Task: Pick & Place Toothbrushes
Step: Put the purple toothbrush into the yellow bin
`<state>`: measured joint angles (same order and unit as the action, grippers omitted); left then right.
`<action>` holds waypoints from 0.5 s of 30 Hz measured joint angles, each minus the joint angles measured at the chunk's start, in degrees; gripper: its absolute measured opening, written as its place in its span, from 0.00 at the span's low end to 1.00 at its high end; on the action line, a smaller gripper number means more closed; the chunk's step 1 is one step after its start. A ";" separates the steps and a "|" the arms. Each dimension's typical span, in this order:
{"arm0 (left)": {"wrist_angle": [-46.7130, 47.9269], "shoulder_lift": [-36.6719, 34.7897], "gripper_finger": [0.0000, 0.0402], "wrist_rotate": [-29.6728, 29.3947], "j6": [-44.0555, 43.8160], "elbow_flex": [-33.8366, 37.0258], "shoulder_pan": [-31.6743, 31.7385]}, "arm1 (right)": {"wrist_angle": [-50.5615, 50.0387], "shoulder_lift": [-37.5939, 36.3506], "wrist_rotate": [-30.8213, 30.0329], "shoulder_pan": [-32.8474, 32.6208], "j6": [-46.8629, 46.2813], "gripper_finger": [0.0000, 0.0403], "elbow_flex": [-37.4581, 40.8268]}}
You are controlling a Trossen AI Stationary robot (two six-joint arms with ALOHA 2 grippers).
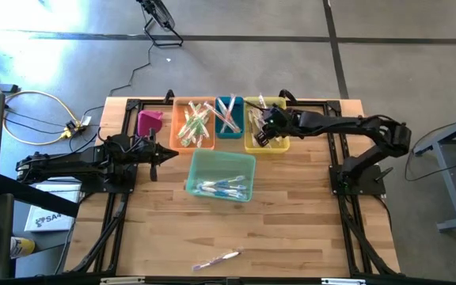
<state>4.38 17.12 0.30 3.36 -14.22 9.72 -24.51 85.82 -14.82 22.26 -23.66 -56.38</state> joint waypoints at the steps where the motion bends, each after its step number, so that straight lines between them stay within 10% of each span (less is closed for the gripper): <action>1: -0.04 -0.02 0.00 0.00 0.00 0.00 0.00 | -0.02 -0.74 0.80 -0.74 -0.02 0.15 -0.12; 15: -0.35 -0.01 0.00 -0.87 -0.13 0.02 0.02 | 21.74 -5.83 12.42 -18.94 3.46 0.01 -0.37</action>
<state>4.03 17.12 -0.58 3.22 -14.20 9.74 -2.78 79.99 -2.40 3.32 -20.20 -56.75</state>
